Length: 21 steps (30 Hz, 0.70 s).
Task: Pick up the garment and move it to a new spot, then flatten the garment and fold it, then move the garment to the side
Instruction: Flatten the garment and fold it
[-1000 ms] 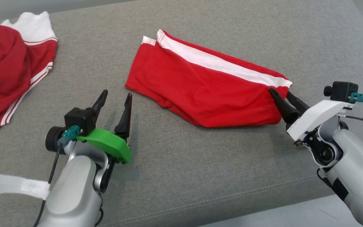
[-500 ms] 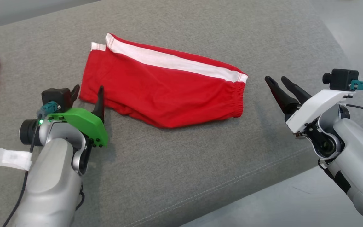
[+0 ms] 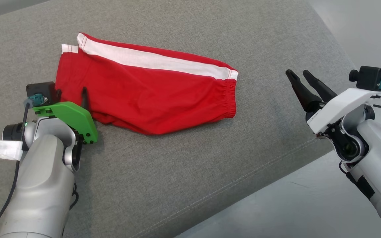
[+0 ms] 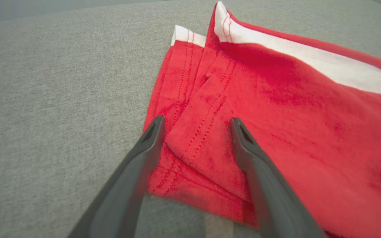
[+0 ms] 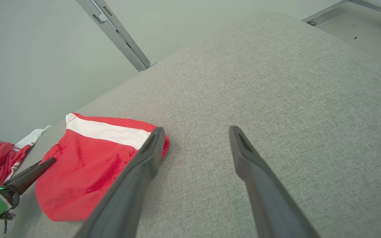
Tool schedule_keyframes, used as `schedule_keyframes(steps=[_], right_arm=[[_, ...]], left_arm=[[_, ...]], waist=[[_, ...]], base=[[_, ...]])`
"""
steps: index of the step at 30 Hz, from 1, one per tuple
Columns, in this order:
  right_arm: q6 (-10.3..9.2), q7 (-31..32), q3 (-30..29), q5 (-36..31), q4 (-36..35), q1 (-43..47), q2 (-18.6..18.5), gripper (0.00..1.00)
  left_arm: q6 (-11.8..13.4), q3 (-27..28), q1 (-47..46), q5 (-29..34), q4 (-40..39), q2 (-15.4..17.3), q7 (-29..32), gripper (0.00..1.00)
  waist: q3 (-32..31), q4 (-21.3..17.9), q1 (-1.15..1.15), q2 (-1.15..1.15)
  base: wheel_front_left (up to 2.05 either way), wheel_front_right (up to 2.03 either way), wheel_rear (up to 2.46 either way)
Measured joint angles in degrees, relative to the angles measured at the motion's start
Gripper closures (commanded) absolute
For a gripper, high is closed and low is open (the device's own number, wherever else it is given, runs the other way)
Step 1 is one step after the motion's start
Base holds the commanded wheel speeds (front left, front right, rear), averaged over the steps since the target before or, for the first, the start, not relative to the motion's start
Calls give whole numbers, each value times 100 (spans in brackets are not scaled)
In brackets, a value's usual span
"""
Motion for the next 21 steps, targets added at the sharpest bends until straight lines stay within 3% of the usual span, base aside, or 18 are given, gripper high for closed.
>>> schedule_keyframes(steps=[11,12,13,16,21], right_arm=[[-1,-68,14,-10,-94,4,-11,0],[-1,-68,14,-10,-98,4,-11,0],[-1,-68,15,-11,-100,4,-11,0],[-1,-70,18,-13,-111,4,-11,0],[0,-120,18,-44,-116,4,-16,0]], left_arm=[[192,10,-169,89,445,9,58,0],[198,1,-175,90,472,-5,58,7],[198,-8,-187,90,497,-19,59,27],[198,-82,-230,90,554,-60,83,100],[129,-238,-259,142,604,-168,98,100]], waist=[[-25,128,0,0],[-28,133,0,0],[-32,138,0,0],[-44,153,0,0],[-74,176,0,0]], base=[[0,0,0],[0,0,0],[0,0,0],[0,0,0],[0,0,0]])
